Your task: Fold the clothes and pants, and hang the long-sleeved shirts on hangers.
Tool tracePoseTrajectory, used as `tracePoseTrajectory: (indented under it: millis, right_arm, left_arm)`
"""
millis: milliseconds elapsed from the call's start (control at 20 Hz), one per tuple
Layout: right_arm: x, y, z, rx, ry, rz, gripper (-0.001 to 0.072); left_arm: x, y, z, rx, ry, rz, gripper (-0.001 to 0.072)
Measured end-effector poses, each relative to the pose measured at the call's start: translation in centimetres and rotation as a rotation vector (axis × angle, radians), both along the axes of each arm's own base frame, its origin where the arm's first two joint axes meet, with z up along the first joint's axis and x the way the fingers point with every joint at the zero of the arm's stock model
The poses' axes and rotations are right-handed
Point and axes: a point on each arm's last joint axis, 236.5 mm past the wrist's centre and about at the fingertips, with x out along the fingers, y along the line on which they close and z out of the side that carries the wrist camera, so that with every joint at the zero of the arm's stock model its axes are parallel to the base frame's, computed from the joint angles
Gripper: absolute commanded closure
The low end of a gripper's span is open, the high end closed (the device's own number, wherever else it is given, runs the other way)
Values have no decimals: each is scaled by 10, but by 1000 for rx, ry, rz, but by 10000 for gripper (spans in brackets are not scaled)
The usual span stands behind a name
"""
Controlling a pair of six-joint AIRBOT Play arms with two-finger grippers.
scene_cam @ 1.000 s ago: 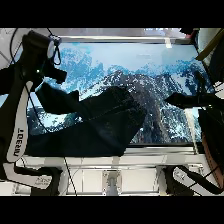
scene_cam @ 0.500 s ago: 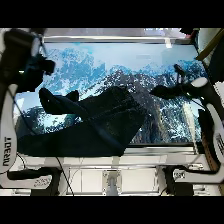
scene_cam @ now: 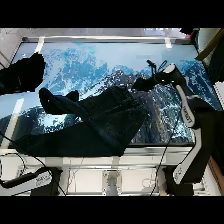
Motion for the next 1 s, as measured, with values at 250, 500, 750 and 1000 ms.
tracePoseTrajectory:
  millis: [250,500,750,1000]
  right_arm:
    - [9,24,-24,0,27,47,202]
    - [6,38,-37,10,51,67,380]
    - [-1,52,-29,55,35,133,662]
    - [3,-1,34,55,-11,97,662]
  left_arm:
    - [-8,-10,-52,-105,43,27,9]
    - [-7,-18,-73,-150,39,29,9]
    - [-1,-19,-76,-156,18,21,9]
    - [10,-19,-79,-160,-21,22,9]
